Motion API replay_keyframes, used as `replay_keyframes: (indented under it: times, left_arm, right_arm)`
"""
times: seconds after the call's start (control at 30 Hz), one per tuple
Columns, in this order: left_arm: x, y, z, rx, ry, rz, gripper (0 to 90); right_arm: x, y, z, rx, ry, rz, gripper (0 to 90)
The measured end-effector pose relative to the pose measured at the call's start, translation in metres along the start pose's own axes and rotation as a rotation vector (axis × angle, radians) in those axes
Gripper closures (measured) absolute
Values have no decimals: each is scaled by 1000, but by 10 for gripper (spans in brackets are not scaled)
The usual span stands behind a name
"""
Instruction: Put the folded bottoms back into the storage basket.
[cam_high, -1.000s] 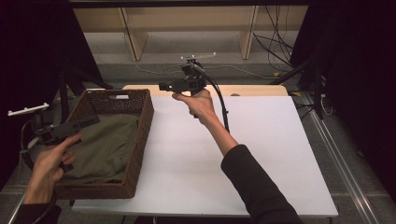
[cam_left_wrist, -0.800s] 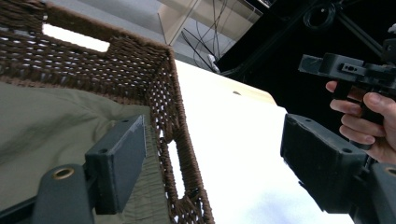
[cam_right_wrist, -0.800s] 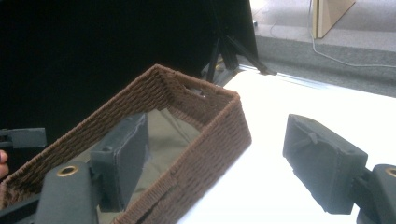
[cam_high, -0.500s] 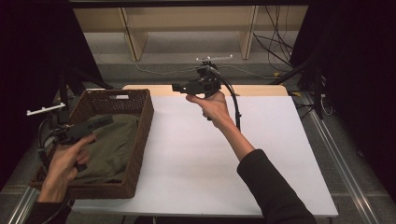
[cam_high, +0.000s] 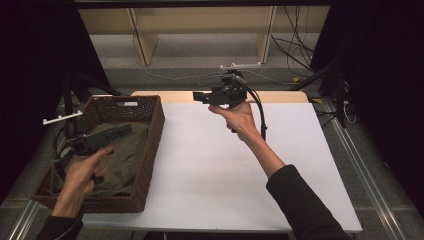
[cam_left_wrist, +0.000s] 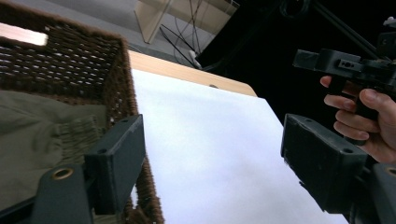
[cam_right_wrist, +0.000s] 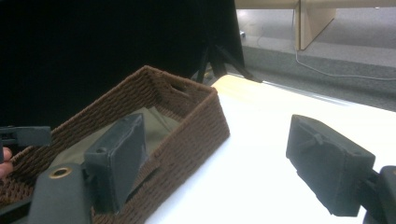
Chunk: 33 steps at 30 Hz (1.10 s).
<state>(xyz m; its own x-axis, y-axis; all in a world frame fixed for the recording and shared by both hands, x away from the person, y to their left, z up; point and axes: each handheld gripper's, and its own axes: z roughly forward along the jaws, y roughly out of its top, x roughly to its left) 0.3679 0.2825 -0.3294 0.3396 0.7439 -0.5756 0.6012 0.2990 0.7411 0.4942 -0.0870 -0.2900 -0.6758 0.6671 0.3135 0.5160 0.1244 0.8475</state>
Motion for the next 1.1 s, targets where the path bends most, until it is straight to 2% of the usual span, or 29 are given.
replay_keyframes:
  times: [0.33, 0.73, 1.1]
  left_arm:
    - [-14, -10, 17, 19, -28, 26, 217]
    - [-25, -23, 32, 22, -66, 24, 212]
    - [-36, -34, 45, 36, -87, 53, 212]
  right_arm:
    - [-8, -8, -19, -18, -17, 0, 214]
    - [-16, -20, -37, -36, -26, 2, 214]
    - [-26, -33, -55, -51, -52, 7, 214]
